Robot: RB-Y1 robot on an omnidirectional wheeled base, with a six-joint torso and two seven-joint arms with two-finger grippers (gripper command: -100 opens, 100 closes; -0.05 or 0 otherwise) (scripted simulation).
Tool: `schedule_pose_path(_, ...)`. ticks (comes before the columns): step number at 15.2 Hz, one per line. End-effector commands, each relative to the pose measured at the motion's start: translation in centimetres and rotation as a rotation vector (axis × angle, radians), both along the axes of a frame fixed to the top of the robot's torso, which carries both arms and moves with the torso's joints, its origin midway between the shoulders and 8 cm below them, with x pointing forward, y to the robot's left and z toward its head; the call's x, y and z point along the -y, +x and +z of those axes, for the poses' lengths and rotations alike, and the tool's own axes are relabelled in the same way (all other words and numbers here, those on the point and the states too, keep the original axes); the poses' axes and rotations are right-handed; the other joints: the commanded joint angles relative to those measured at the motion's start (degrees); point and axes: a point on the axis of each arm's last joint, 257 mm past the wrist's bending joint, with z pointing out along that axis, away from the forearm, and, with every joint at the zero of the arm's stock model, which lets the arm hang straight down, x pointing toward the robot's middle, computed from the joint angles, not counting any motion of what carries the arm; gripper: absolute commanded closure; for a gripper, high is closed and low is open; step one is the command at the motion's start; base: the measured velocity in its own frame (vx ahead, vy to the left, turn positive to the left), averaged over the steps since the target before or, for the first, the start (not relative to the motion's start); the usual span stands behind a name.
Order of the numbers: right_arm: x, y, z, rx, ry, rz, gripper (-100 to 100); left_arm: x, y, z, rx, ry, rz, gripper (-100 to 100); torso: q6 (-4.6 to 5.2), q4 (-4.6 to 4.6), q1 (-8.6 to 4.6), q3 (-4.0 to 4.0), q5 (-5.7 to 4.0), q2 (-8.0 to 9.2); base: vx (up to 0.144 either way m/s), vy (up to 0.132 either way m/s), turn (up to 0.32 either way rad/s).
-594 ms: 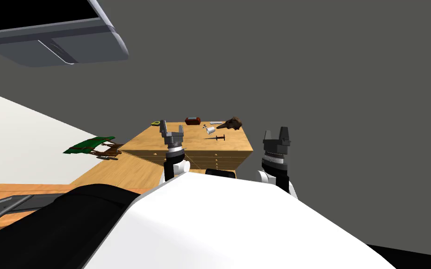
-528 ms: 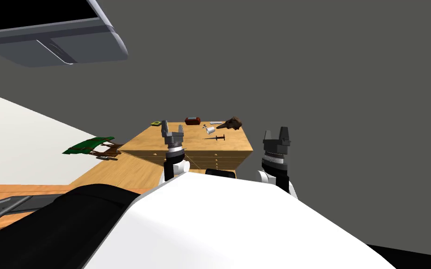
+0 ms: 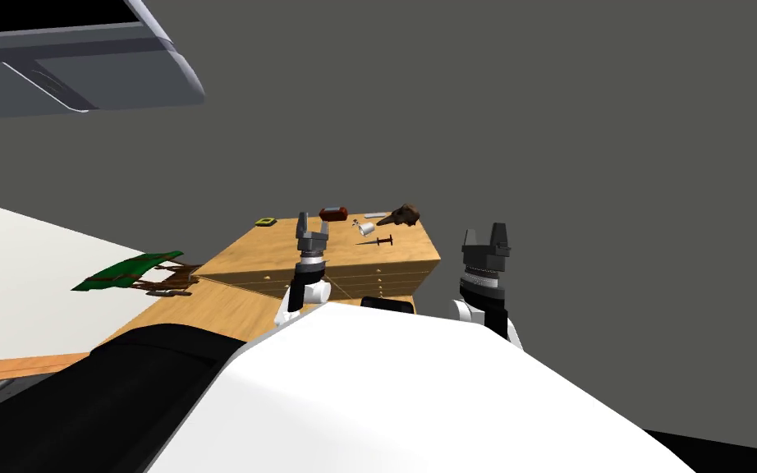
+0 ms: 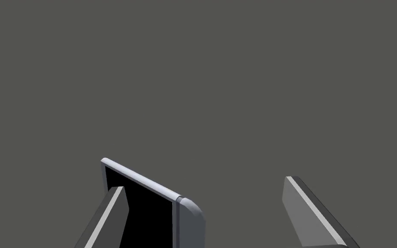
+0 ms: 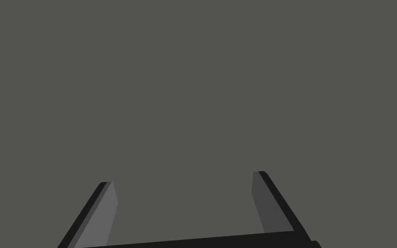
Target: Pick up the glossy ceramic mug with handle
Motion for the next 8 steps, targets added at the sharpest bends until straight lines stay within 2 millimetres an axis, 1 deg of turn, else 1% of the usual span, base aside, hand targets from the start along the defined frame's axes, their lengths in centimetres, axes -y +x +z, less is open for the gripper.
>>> schedule_pose_path(1,0.0,0.0,0.0,0.0,0.0,0.0,0,0.0,1.0,-1.2,-0.031,0.015,-0.024,-100,0.0,0.0,0.0,0.0,0.0,0.0,-0.046,0.068,-0.153)
schedule_pose_path(3,0.0,0.0,0.0,0.0,0.0,0.0,0,0.0,2.4,-2.8,-0.077,0.03,-0.052,-100,0.03,0.0,0.05,0.02,0.01,0.03,-0.055,0.087,-0.294)
schedule_pose_path(4,0.0,0.0,0.0,0.0,0.0,0.0,0,0.0,2.4,-2.8,-0.077,0.03,-0.052,-100,0.04,0.01,0.14,0.03,0.02,0.06,-0.064,0.105,-0.242)
schedule_pose_path(5,0.0,0.0,0.0,0.0,0.0,0.0,0,-0.1,3.2,-3.7,-0.101,0.036,-0.065,-100,0.01,0.02,0.17,0.04,0.04,0.08,-0.065,0.09,-0.216)
schedule_pose_path(6,0.0,0.0,0.0,0.0,0.0,0.0,0,-0.1,3.2,-3.7,-0.101,0.036,-0.065,-100,0.02,0.02,0.16,0.05,0.04,0.09,-0.057,0.072,-0.166)
schedule_pose_path(7,0.0,0.0,0.0,0.0,0.0,0.0,0,-0.3,4.0,-4.6,-0.127,0.04,-0.076,-100,0.0,0.02,0.11,0.04,0.03,0.08,-0.05,0.068,-0.187)
schedule_pose_path(8,0.0,0.0,0.0,0.0,0.0,0.0,0,-0.3,4.0,-4.6,-0.127,0.04,-0.076,-100,0.02,0.01,0.09,0.03,0.02,0.05,-0.048,0.069,-0.179)
